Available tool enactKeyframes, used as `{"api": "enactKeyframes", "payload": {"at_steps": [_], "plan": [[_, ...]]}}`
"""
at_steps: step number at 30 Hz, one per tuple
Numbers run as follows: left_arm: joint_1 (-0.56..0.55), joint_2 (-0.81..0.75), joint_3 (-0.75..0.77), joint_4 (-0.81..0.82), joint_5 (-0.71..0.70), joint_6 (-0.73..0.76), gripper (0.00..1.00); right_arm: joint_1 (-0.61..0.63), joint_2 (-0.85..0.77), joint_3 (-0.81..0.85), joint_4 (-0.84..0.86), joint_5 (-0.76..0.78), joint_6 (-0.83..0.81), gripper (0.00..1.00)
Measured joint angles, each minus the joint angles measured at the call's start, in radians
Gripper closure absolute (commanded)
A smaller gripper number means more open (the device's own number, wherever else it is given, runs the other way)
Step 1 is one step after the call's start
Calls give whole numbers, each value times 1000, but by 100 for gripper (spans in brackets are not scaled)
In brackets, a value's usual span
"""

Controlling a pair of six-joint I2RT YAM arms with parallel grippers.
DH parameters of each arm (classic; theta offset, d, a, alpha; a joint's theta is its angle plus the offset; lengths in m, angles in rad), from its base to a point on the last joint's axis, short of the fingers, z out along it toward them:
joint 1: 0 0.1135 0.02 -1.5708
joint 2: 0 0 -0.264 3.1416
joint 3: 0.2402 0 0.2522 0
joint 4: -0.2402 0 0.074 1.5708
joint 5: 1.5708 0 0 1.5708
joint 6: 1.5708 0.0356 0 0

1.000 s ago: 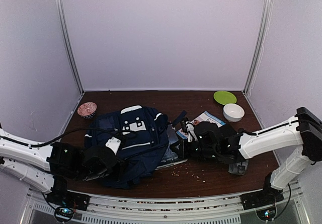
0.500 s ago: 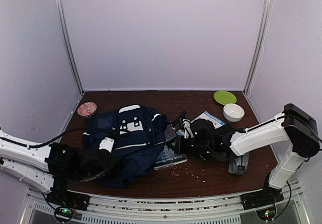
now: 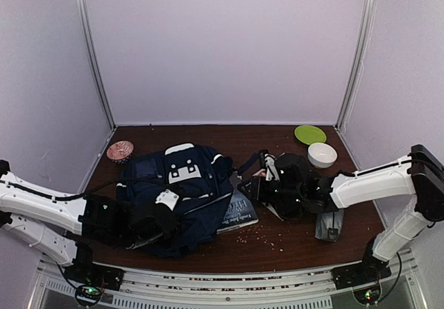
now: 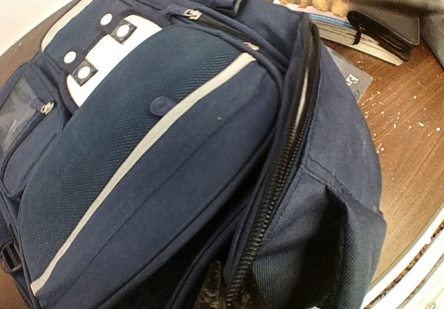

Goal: Pack the student bag
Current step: Unzip the student bag at the center of the board.

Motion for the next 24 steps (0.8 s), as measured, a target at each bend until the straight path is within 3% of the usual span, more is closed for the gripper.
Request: {"api": "enactKeyframes", "payload": {"at_steps": [3, 8, 15, 19, 22, 24], "plan": [[1, 49, 21, 30, 5, 44, 100, -8, -75, -16, -20, -13, 5, 32], [4, 142, 73, 84, 23, 121, 85, 2, -230, -89, -56, -28, 16, 19], [47, 272, 207, 189, 85, 222, 80, 37, -428, -233, -73, -12, 47, 19], [79, 351, 325, 243, 138, 272, 77, 76, -433, -313, -51, -8, 85, 20], [91, 405, 414, 271, 176, 306, 67, 107, -391, -337, -19, -8, 121, 22], [93, 418, 439, 270, 192, 323, 56, 122, -346, -337, 16, -8, 148, 23]]}}
